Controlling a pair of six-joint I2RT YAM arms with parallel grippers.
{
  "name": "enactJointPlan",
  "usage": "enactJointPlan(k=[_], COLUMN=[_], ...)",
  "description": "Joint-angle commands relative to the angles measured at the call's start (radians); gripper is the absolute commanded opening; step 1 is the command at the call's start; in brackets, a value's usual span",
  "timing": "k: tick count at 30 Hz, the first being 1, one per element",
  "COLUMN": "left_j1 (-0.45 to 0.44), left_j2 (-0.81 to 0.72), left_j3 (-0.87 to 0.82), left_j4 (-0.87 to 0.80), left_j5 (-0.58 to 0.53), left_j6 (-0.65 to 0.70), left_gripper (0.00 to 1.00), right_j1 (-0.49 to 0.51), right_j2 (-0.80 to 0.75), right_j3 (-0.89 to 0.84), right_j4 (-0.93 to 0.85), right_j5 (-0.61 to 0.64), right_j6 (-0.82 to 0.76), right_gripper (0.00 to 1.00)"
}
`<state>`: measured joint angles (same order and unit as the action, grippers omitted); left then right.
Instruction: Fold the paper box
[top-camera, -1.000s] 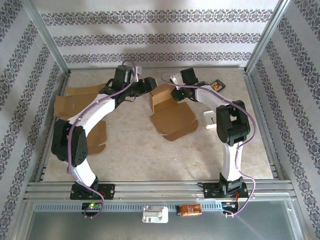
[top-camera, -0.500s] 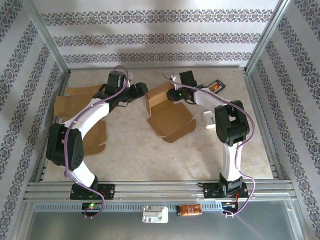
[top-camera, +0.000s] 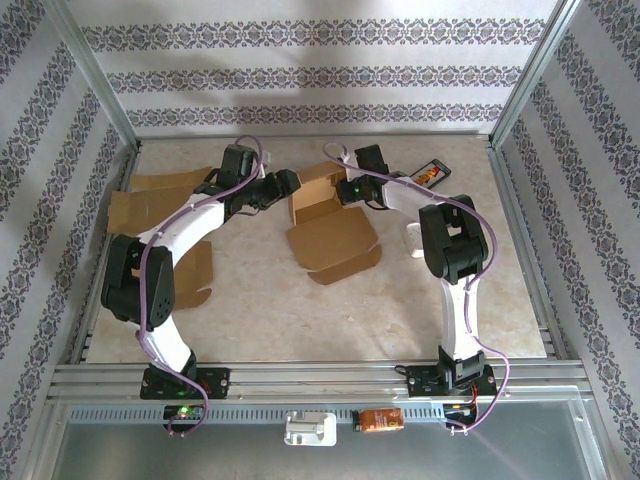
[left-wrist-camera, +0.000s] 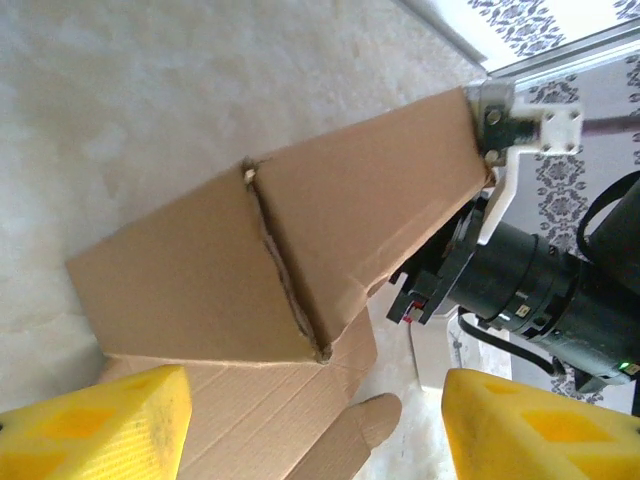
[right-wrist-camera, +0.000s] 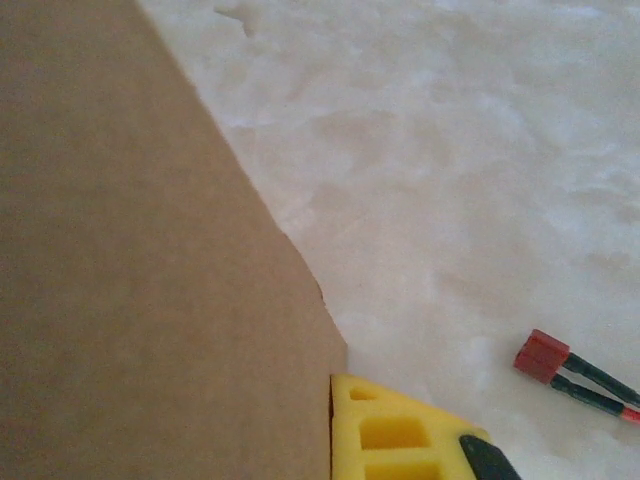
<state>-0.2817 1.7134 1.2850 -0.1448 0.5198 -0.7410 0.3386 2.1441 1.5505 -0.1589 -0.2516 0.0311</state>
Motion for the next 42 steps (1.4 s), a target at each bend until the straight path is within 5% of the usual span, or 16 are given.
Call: enactJointPlan(k=[1, 5, 8, 12, 16, 22, 26, 29, 35, 42], left_j1=[0.03, 0.061, 0.076, 0.083, 0.098, 0.107, 0.107, 0.107, 0.107, 0.027], left_j2=[-0.115, -0.247, -0.357, -0.467, -0.534, -0.58, -0.588, -0.584, -0.501, -0.413], left_j3=[-0.003, -0.031, -0.063, -0.101, -0.157, -0.257, -0.284, -0.305, -0.286, -0.217], left_j4=[-0.009, -0.07, -0.121, -0.162, -0.138, -0.057, -0.055, -0.045, -0.067, -0.106], left_j5=[-0.031, -0.089, -0.175, -0.288, -0.318, -0.323, -0.313, -0.305, -0.188, -0.066], left_j6=[0.012, 0.079, 0.182, 0.33, 0.392, 0.376, 0.389, 0.419, 0.451, 0.497], left_gripper=[0.69, 0.7, 0.71, 0.73, 0.75, 0.77, 0.78, 0.79, 0.78, 0.76], right_j1=[0.013, 0.016, 0.049, 0.159, 0.256, 0.429, 0.478, 0.485, 0.491, 0.428], right_j2=[-0.149, -0.321, -0.424, -0.48, -0.446, -0.371, -0.377, -0.431, -0.558, -0.613], right_j3=[-0.021, -0.014, 0.031, -0.015, 0.017, -0.254, -0.392, -0.436, -0.464, -0.303], right_j4=[-0.064, -0.22, -0.408, -0.551, -0.595, -0.246, -0.037, -0.018, -0.081, -0.327], right_j5=[0.023, 0.092, 0.177, 0.502, 0.525, 0.496, 0.485, 0.459, 0.504, 0.559], right_j6=[-0.166, -0.516, -0.936, -1.572, -1.705, -1.875, -1.922, -1.84, -1.558, -0.49], right_gripper=[0.01, 0.0, 0.01, 0.01, 0.04, 0.03, 0.28, 0.59, 0.65, 0.7])
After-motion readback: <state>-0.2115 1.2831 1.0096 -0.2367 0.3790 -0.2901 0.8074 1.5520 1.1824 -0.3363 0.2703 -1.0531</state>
